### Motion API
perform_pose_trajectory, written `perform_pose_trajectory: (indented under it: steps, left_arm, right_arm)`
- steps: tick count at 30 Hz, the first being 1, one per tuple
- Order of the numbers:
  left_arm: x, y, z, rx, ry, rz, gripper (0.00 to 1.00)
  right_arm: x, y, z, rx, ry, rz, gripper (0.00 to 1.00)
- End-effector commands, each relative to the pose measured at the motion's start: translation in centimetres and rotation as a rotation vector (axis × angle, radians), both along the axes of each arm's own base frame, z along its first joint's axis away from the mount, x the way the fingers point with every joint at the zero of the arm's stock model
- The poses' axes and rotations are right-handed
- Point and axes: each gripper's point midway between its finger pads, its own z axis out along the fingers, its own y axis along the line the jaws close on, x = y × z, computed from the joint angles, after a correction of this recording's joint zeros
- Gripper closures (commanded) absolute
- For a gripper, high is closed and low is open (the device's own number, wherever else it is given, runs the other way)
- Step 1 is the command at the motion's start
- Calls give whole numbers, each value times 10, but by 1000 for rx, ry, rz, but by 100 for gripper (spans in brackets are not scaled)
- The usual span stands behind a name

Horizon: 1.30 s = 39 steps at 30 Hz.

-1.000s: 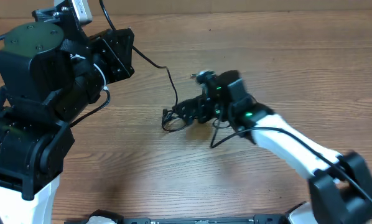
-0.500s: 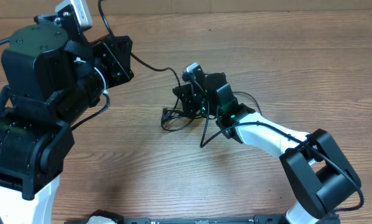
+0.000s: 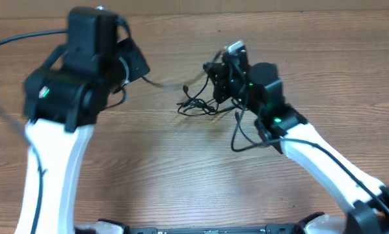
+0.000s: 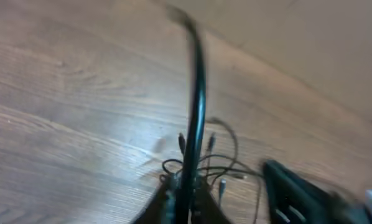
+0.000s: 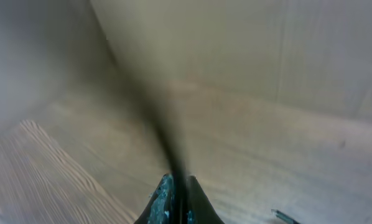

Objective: Untangle cables

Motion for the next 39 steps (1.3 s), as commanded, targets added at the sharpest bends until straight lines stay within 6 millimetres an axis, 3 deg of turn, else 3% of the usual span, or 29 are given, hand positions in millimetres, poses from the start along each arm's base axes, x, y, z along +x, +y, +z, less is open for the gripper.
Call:
perform_pose_trajectory:
  steps: [1,2,3,5,7,9,15,20,24,30,32,33,34,39]
  left_arm:
    - [21,-1,-38,15,106,40,79]
    - [25,-5,-47,11,131,31,67]
    - [30,-11,-59,1,167,15,48]
    - [35,-19,-74,-15,213,-5,24]
    - [40,-33,-95,-60,282,-47,12]
    - [42,-48,-110,-108,337,-97,6]
    - [45,-101,-140,-114,340,-539,7]
    - [43,-125,-170,-122,347,-780,9]
    - [32,-149,-168,-201,263,-1022,12]
    - [25,-163,-165,-139,149,-1209,10]
    - [20,-173,-159,-151,89,-1288,13]
    - [18,-180,-157,-150,56,-1327,20]
    - [19,-183,-157,-138,42,-1334,25]
    - [28,-184,-160,-69,14,-1328,27]
  right_arm:
    - [-6,-7,32,25,-54,-7,96]
    - [-7,-7,32,25,-53,-7,96]
    - [-7,-7,31,23,-50,-7,96]
    - [-7,-7,31,22,-48,-7,96]
    - [-7,-7,31,22,-48,-7,96]
    - [-8,-7,30,20,-43,-7,96]
    - [-7,-7,30,21,-45,-7,96]
    - [3,-23,35,114,23,-73,96]
    - [10,-36,51,216,69,-67,96]
    - [3,-42,67,370,191,33,96]
    - [0,-42,67,381,208,63,96]
    - [-2,-41,68,399,229,81,96]
    - [-6,-38,70,421,249,108,96]
    - [-29,-23,83,480,307,270,96]
